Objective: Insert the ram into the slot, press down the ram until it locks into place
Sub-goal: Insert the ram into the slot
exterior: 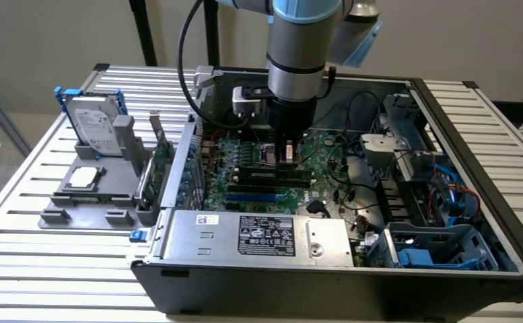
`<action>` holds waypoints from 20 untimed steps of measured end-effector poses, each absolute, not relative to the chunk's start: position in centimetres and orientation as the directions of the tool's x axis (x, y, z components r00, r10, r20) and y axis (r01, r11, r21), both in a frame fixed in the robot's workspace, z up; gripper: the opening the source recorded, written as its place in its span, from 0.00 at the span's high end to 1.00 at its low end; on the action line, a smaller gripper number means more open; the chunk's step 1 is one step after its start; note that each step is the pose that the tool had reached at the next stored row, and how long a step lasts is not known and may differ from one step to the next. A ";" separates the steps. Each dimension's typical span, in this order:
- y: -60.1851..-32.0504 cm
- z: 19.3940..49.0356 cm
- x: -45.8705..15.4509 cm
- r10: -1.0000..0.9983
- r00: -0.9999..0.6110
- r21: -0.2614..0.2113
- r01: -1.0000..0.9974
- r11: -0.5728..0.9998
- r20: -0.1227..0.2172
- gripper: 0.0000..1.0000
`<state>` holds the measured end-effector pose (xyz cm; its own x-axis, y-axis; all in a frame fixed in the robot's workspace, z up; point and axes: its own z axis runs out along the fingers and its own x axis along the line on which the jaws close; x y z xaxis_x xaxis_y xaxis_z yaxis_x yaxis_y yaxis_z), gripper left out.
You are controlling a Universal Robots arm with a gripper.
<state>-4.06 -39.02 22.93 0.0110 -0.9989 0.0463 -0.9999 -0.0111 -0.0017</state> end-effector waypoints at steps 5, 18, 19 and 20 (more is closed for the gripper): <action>-39.0 22.8 -4.2 -0.999 0.007 -0.008 -1.000 -0.007 0.046 0.86; -39.0 22.5 -4.5 -0.999 0.002 -0.021 -1.000 -0.003 0.046 0.86; -39.0 22.5 -4.5 -0.999 0.002 -0.021 -1.000 -0.003 0.046 0.86; -39.0 22.4 -4.5 -0.999 0.002 -0.022 -1.000 -0.003 0.046 0.86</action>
<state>-4.48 -39.01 22.43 0.0018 -0.9989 0.0465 -0.9997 -0.0028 -0.0222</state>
